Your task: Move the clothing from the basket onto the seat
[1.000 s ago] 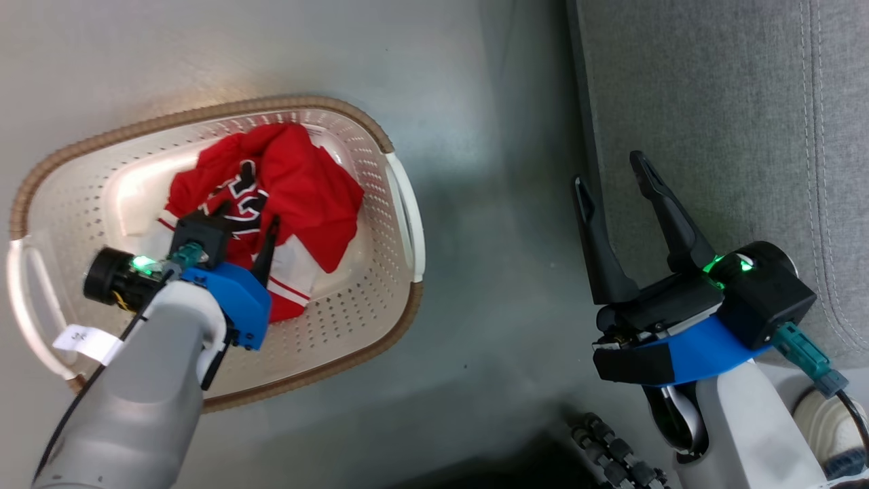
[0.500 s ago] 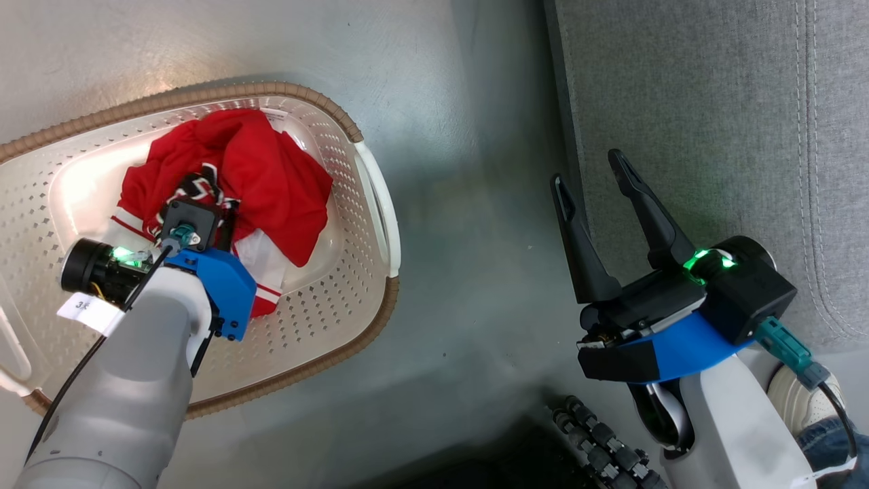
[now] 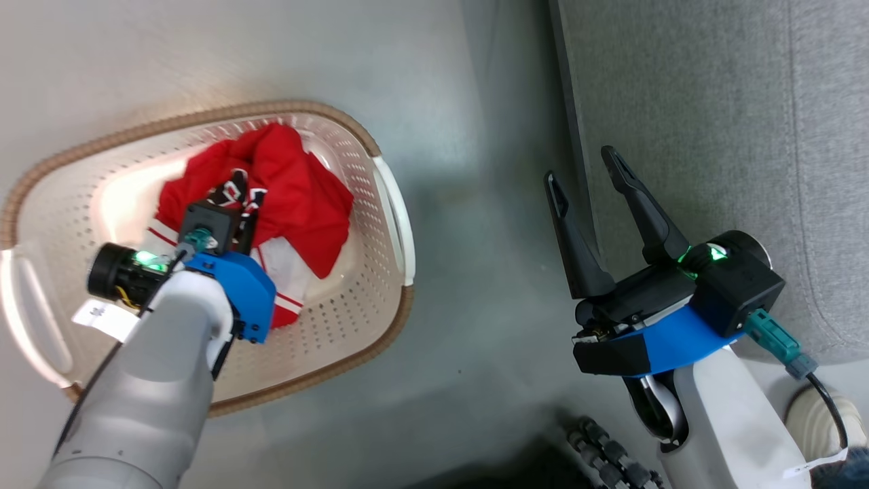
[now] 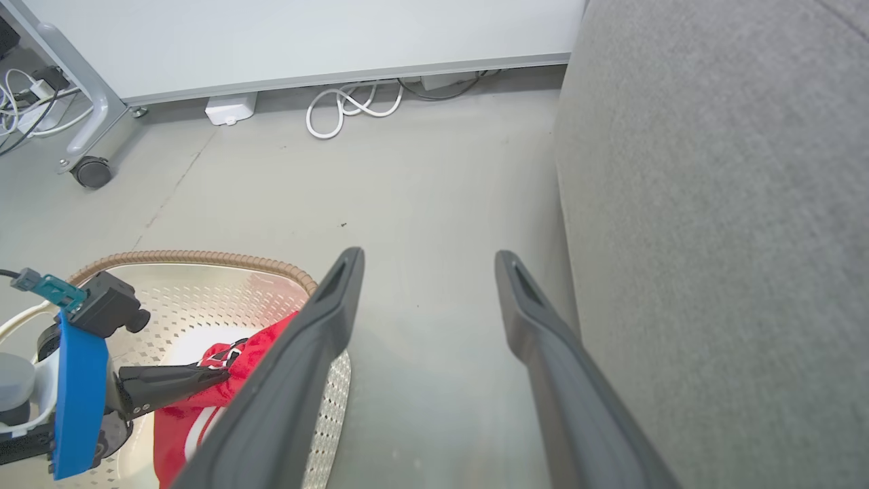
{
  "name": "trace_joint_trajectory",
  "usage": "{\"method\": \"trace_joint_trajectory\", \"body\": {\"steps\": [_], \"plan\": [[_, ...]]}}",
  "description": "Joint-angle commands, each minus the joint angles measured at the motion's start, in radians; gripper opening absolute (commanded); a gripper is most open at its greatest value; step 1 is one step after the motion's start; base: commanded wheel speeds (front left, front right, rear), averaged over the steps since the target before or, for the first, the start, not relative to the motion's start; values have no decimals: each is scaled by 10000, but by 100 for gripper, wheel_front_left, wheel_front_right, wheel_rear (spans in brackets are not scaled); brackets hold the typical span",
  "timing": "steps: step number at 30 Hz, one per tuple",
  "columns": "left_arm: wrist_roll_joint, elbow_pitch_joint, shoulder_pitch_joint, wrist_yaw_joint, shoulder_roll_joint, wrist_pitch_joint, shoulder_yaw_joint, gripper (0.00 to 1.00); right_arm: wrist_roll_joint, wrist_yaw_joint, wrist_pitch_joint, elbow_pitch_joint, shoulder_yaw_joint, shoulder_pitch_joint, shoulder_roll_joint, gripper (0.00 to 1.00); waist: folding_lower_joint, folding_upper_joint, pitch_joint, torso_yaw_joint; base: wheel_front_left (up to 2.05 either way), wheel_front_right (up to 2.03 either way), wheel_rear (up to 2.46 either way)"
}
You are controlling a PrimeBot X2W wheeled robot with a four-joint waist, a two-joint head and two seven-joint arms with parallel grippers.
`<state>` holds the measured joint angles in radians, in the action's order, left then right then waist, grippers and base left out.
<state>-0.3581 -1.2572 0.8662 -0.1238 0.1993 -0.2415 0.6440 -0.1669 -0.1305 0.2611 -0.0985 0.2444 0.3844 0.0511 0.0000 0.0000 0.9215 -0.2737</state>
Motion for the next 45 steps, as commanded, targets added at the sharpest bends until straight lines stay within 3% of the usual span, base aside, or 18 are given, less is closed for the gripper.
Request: {"method": "trace_joint_trajectory", "body": {"steps": [1, 8, 16, 24, 33, 45], "plan": [[-69, 3, -77, -25, -63, -86, 21, 0, 75, -5, 51, -35, -6, 119, -13, 100, 0, 0, -438, 254, 0, 0, 0], [-820, 611, -860, -87, -384, -221, 400, 0, 370, -5, 0, -384, -87, 1, -7, 100, 0, 0, -2115, 889, 0, 0, 0], [-2264, 2786, -2081, -65, 63, -248, 1585, 0, 486, -5, -367, -620, -93, -535, -4, 100, 0, 0, -4279, 1644, 0, 0, 0], [-2982, 4701, -2912, -66, 512, -249, 1865, 0, 510, -5, -827, -630, -147, -1250, -2, 100, 0, 0, -5995, 2241, 0, 0, 0], [-2420, 5767, -2946, -65, -274, -249, 1618, 0, 485, -5, -1287, -612, -269, -2178, -4, 100, 0, 0, -7660, 2906, 0, 0, 0], [-2291, 6377, -2094, -66, -895, -129, 1907, 0, 430, -5, -1700, -575, -172, -2618, -2, 100, 0, 0, -8620, 3424, 0, 0, 0]]}}
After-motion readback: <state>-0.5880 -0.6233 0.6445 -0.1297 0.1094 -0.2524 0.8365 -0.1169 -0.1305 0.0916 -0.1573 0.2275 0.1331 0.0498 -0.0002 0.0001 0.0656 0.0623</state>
